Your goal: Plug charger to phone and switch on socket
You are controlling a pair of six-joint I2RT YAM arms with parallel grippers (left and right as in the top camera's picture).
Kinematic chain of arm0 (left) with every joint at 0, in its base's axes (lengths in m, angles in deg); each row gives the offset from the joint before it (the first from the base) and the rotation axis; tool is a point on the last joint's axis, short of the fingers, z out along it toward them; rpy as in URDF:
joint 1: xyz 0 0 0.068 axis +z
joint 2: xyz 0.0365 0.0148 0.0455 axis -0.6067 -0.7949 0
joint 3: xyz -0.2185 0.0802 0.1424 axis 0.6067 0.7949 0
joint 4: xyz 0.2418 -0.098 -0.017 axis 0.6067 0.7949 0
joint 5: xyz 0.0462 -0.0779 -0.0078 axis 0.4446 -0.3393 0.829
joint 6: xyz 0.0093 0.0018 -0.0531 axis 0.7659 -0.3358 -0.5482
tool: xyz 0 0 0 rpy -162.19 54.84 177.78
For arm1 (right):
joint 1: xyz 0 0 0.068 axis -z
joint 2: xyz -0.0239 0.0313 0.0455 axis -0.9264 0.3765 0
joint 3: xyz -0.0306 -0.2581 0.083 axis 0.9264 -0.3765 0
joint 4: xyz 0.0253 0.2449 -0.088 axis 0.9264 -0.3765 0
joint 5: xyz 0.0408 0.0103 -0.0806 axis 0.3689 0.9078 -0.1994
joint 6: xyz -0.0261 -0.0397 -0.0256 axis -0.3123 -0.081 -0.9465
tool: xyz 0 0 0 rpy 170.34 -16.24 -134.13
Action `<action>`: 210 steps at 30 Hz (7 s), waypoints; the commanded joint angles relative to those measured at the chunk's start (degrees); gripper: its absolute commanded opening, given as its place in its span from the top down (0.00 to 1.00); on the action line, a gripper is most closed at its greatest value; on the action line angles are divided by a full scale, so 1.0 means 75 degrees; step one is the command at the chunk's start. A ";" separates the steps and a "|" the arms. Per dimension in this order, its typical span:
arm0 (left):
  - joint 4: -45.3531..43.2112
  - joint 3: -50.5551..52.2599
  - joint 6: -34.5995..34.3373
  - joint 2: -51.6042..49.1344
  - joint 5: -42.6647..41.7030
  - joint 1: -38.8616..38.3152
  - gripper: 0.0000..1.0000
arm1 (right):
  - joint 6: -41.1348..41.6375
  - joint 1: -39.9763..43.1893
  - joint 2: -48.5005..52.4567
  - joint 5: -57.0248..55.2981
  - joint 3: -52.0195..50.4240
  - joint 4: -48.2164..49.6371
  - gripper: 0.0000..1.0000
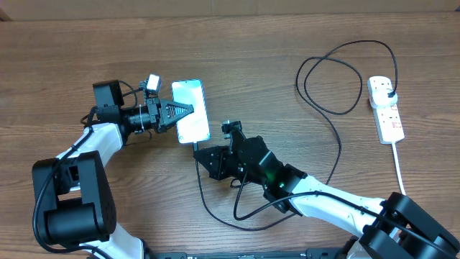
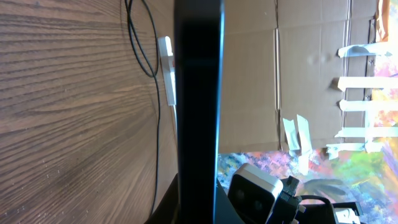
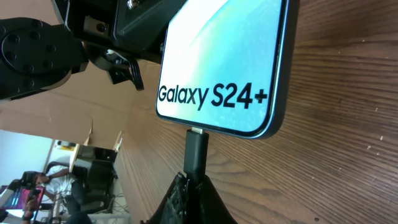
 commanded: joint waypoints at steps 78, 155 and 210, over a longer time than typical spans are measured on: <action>-0.0117 0.0143 0.0119 -0.0067 -0.0874 -0.0705 0.96 | -0.0956 0.2836 -0.0207 0.4733 0.0953 -0.2652 0.00; -0.0460 0.0143 -0.0874 -0.0067 -0.0868 -0.1402 0.92 | -0.0927 0.2690 -0.0201 0.4948 0.0950 -0.2197 0.85; -0.0490 0.0143 -0.0848 -0.0067 -0.0717 -0.1399 0.38 | -0.0901 0.2707 -0.0201 0.5085 0.0950 -0.1886 0.96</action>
